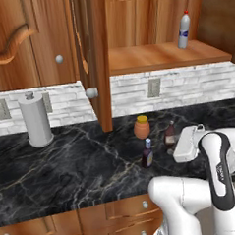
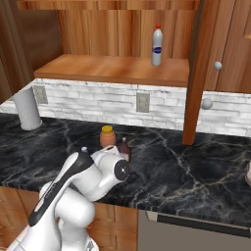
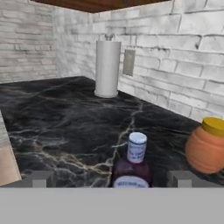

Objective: Pick the ketchup and condiment bottle from the counter and place them in the cabinet.

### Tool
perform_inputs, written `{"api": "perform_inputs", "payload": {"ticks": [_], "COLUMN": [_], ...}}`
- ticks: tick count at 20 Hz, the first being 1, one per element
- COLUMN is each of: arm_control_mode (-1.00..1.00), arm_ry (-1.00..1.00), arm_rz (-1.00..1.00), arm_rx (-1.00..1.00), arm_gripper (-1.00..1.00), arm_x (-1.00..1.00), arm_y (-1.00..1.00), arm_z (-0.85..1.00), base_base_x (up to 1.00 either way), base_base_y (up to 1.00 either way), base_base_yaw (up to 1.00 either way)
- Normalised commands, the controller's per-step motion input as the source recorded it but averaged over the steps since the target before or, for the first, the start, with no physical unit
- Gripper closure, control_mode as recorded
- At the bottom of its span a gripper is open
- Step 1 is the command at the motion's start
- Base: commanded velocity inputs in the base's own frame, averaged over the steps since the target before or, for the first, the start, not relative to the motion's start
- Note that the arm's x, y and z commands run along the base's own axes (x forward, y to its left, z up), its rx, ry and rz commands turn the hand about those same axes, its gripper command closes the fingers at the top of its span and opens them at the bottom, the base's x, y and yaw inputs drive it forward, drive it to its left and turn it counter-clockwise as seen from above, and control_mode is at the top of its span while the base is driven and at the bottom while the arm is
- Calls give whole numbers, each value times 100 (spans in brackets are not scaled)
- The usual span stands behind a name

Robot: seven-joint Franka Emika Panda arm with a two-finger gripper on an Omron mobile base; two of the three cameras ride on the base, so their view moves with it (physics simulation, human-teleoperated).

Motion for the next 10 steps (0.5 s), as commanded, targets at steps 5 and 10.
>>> {"api": "perform_inputs", "payload": {"ticks": [5,10], "arm_control_mode": [-100,-100], "arm_ry": [0,6], "arm_rz": [3,2], "arm_rx": [0,0], "arm_gripper": [-100,-100], "arm_x": [14,20], "arm_y": [31,28], "arm_z": [-2,-4], "base_base_x": [0,0], "base_base_y": [0,0], "base_base_yaw": [0,0]}}
